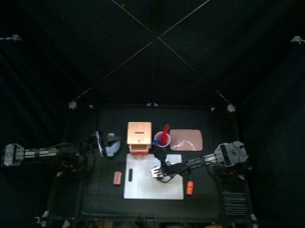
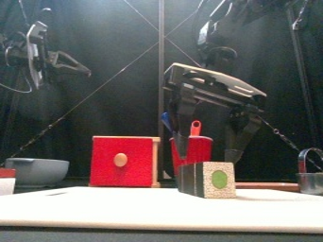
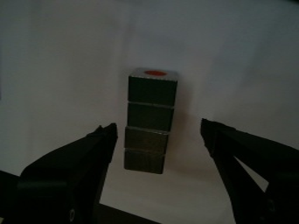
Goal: Place sushi on board then cut the sushi with the knife then place the pieces on the plate
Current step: Pick knife at handle with right hand
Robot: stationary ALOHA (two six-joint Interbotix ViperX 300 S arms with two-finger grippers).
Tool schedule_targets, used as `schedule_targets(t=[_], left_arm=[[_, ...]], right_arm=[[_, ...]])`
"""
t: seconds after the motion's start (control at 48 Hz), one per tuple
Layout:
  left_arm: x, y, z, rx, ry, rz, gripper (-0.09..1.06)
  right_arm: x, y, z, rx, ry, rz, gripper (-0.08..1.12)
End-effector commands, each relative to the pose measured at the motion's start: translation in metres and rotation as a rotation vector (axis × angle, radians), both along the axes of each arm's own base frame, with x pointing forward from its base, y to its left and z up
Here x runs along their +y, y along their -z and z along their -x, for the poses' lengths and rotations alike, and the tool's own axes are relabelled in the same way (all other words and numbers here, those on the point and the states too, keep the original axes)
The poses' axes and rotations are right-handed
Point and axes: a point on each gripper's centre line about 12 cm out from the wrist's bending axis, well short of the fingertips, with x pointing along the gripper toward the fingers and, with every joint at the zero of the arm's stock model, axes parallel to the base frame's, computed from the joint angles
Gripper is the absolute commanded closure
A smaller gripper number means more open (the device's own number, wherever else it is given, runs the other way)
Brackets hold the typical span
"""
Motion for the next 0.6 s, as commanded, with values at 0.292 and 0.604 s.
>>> schedule_targets(t=[0.292, 0.604], left_arm=[[0.001, -0.025, -0.005, -0.079, -0.002, -0.041, 0.87], [0.004, -0.037, -0.006, -0.125, -0.016, -0.044, 0.87]], right_arm=[[-0.044, -0.066, 0.07, -0.084, -0.298, 0.165, -0.02], [-0.151, -0.109, 0.146, -0.106, -0.341, 0.262, -0.02]])
